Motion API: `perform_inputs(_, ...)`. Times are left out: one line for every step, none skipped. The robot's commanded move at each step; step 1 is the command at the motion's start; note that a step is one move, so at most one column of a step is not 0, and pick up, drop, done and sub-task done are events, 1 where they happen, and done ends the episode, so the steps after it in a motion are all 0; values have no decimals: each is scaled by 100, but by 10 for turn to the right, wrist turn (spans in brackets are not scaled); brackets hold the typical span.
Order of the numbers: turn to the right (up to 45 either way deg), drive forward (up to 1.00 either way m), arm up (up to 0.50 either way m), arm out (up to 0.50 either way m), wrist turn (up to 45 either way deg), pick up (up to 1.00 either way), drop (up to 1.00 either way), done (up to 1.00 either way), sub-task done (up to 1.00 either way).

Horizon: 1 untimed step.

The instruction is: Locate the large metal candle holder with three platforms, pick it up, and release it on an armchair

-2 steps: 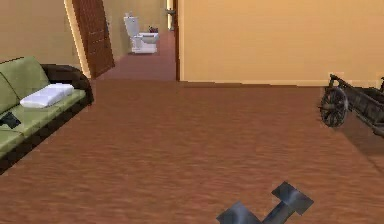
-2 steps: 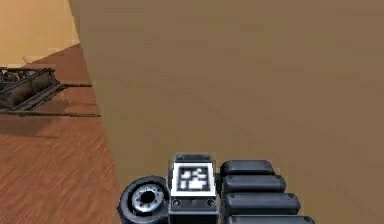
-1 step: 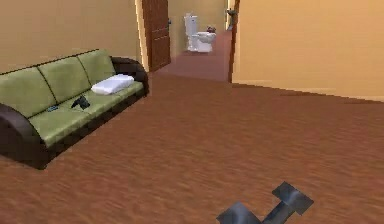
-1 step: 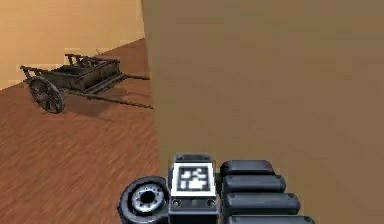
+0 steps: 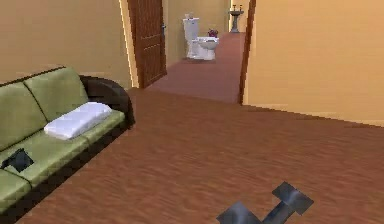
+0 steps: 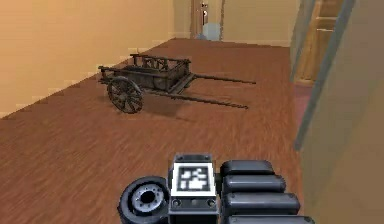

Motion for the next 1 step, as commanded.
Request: perform_inputs(0, 100, 0, 0, 0, 0, 0, 0, 0)
